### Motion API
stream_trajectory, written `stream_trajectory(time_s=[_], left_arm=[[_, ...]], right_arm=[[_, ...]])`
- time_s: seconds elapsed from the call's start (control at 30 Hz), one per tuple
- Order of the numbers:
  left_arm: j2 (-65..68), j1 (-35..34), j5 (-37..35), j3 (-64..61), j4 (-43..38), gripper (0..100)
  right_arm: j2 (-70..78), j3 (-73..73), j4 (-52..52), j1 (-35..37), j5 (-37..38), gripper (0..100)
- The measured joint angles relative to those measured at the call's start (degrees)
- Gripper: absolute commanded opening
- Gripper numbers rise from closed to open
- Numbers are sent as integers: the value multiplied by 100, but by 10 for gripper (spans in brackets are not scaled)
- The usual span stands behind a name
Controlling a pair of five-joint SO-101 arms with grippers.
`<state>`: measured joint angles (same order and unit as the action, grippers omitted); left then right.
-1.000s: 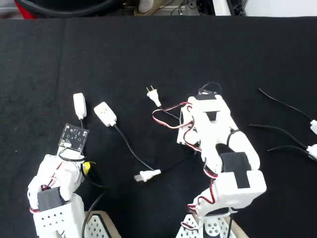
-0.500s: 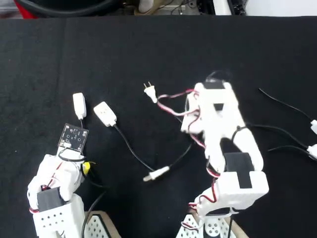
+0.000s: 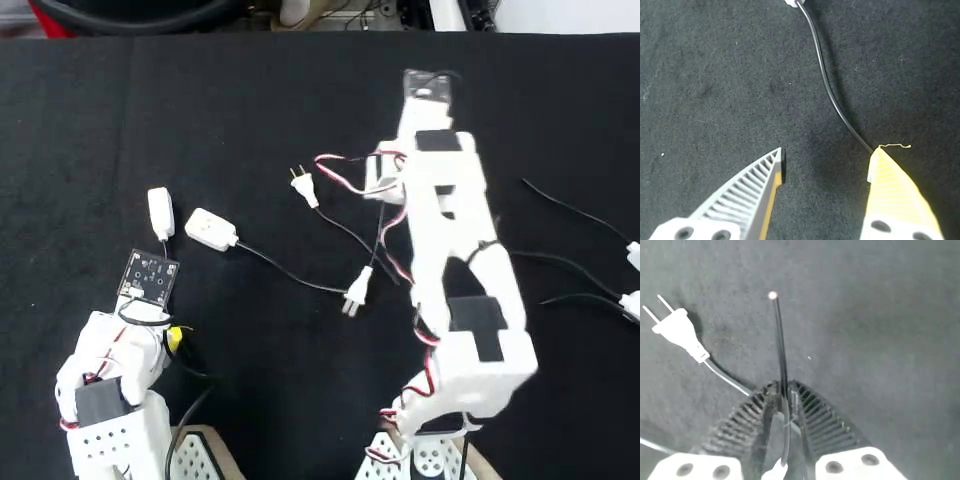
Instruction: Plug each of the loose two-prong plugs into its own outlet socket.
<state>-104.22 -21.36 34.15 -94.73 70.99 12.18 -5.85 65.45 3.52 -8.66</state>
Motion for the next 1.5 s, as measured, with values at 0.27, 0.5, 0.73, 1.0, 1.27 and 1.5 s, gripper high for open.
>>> stream_trajectory(time_s=[0.27, 0.5, 0.73, 1.0, 1.27, 1.5], left_arm=[[0, 0, 0, 0, 0, 274], [0, 0, 0, 0, 0, 274], [0, 0, 0, 0, 0, 274], [0, 0, 0, 0, 0, 274], [-9, 0, 18, -70, 0, 274], [-9, 0, 26, -70, 0, 274]], right_arm=[[818, 316, -264, 316, 501, 237], [774, 1591, 1688, 185, 273, 189], [800, 1811, 3288, 176, 149, 128], [976, 571, 3147, 589, 123, 126], [976, -369, 2400, 642, 97, 126], [932, -756, 1855, 888, -123, 125]])
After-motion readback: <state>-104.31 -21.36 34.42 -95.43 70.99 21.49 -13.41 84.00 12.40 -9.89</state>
